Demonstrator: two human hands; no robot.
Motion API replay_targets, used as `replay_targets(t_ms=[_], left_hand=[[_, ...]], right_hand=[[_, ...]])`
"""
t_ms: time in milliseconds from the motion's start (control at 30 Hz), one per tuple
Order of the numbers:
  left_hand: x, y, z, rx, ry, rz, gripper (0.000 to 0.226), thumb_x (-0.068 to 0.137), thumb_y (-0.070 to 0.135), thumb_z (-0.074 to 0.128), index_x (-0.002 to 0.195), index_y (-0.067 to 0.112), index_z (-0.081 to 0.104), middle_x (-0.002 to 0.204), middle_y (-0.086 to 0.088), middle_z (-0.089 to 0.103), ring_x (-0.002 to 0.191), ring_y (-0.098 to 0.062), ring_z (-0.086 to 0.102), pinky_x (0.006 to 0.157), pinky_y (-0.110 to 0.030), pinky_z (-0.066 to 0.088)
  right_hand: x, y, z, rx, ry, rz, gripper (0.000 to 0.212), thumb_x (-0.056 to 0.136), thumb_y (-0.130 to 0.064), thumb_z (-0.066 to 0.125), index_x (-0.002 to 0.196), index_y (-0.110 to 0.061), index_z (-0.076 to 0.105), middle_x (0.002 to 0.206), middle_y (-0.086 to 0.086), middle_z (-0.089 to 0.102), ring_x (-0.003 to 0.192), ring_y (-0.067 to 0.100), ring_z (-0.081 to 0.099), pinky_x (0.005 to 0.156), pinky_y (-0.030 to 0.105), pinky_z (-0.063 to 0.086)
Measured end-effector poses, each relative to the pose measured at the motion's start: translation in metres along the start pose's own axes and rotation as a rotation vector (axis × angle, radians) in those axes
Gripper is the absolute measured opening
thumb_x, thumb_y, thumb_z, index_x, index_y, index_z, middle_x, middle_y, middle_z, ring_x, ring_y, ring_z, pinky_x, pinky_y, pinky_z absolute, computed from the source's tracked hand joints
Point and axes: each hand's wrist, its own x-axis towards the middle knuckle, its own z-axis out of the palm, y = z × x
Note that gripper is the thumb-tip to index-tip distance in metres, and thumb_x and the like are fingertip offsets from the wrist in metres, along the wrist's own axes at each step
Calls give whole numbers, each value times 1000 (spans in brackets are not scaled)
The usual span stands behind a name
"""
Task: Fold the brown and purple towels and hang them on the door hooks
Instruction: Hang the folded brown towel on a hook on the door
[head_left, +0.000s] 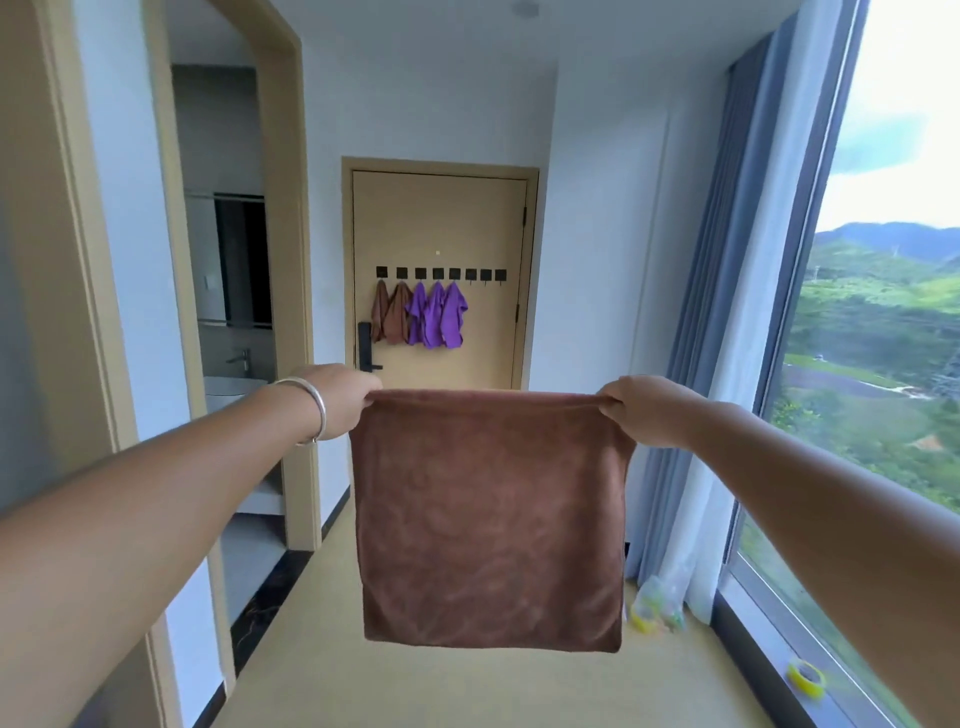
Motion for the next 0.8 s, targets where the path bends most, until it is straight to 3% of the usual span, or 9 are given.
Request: replay_targets(t_ms=[167,400,567,667,800], left_hand=[[-5,11,-19,59,85,-2,23,100,20,30,86,24,48,74,-2,58,60,-18,49,53,-29,36],[-7,32,-21,118,59,-18,21,101,18,30,84,25,40,71,1,50,59,-13,44,51,-26,32],[5,33,-10,121,67,-26,15,101,21,30,94,22,43,77,-3,58,66,-19,54,57,-32,43],[21,28,2,134,65,-25,14,101,22,29,103,27,42,77,-1,58,67,-18,55,55,-30,41],[53,16,22,133,67,-15,18,100,19,31,92,28,44,76,1,58,65,-16,55,55,-29,41]], right_hand=[[-2,13,-13,9,49,1,37,103,-27,31,123,-23,61,113,1,61,101,19,53,88,34,45],[-3,27,-10,19,68,-46,36,103,-25,31,121,-22,63,111,-1,61,101,18,51,83,31,42],[8,36,-4,42,92,-42,36,102,-25,32,118,-26,64,111,0,59,107,19,50,87,35,45],[25,39,6,20,117,-28,35,101,-27,32,117,-29,64,113,-1,58,114,20,49,93,40,45],[60,38,21,8,136,-31,35,101,-26,33,115,-29,65,112,-2,58,116,18,48,94,38,43]])
